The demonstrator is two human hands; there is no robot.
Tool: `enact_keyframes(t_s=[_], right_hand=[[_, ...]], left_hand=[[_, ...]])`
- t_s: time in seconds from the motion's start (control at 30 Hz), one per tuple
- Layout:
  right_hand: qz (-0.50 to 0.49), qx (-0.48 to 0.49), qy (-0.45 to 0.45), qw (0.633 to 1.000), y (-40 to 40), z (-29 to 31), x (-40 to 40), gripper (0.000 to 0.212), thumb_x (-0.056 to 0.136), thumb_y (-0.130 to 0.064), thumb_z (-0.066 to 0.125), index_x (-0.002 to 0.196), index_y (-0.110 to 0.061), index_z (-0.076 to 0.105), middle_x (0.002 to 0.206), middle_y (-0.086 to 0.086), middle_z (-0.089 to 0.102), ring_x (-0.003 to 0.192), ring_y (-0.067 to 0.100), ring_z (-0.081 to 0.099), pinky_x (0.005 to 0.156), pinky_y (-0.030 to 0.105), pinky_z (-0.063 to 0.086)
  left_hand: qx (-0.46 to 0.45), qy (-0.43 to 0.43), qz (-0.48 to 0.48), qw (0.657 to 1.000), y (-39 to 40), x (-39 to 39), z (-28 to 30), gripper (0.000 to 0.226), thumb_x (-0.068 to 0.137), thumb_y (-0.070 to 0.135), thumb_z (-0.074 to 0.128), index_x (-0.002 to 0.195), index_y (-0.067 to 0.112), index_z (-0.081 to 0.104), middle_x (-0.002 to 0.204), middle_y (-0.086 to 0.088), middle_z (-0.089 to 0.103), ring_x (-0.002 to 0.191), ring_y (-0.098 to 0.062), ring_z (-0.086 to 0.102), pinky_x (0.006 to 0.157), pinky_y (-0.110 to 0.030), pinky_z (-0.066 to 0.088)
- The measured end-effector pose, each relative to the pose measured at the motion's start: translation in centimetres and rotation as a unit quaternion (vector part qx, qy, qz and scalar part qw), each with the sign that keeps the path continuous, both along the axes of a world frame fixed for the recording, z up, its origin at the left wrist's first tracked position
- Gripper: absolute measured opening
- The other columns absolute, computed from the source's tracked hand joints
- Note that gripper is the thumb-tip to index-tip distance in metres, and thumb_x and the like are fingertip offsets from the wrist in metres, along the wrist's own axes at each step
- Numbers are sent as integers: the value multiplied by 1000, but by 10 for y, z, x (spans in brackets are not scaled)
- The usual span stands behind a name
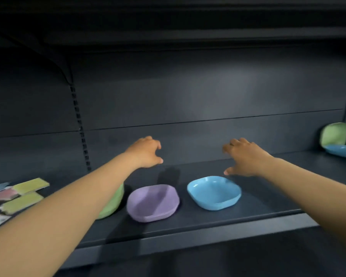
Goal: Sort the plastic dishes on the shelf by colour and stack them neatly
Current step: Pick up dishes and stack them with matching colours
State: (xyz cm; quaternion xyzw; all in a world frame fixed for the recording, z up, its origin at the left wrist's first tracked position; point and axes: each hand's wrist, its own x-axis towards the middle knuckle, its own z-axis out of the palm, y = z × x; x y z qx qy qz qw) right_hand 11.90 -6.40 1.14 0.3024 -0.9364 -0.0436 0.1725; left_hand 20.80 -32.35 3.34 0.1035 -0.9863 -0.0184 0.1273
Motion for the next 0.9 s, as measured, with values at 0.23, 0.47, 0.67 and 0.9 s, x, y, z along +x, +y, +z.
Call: enact_keyframes(t_s=[0.23,0.47,0.67,0.9], right_hand=[[-14,16,-45,999,141,-1,-40,74,79,-58,63,137,-21,38,136,4,41,128,25,37,101,38,38],[-36,8,-66,997,300,-1,-72,75,79,-57,63,138,-20,36,133,5,42,126,26,38,100,38,40],[-57,-21,-83,995,408,-2,-93,70,78,-56,65,133,-21,41,131,4,43,126,26,37,99,38,40],[-90,-61,-80,991,496,-8,-129,67,76,-53,67,132,-25,43,132,1,45,125,23,39,99,34,38]], left_hand=[[-9,-12,-56,998,163,-69,-3,60,86,40,62,139,21,41,140,-4,39,130,-24,39,103,-35,37],[38,-40,-86,995,323,-116,-18,61,89,40,59,142,22,35,142,1,37,129,-21,40,100,-36,42],[78,-55,-109,989,426,-152,-32,62,88,43,58,142,21,35,144,1,36,129,-20,41,98,-35,42],[103,-83,-127,983,502,-207,-39,63,88,45,58,142,22,35,150,-2,31,134,-21,36,101,-34,36]])
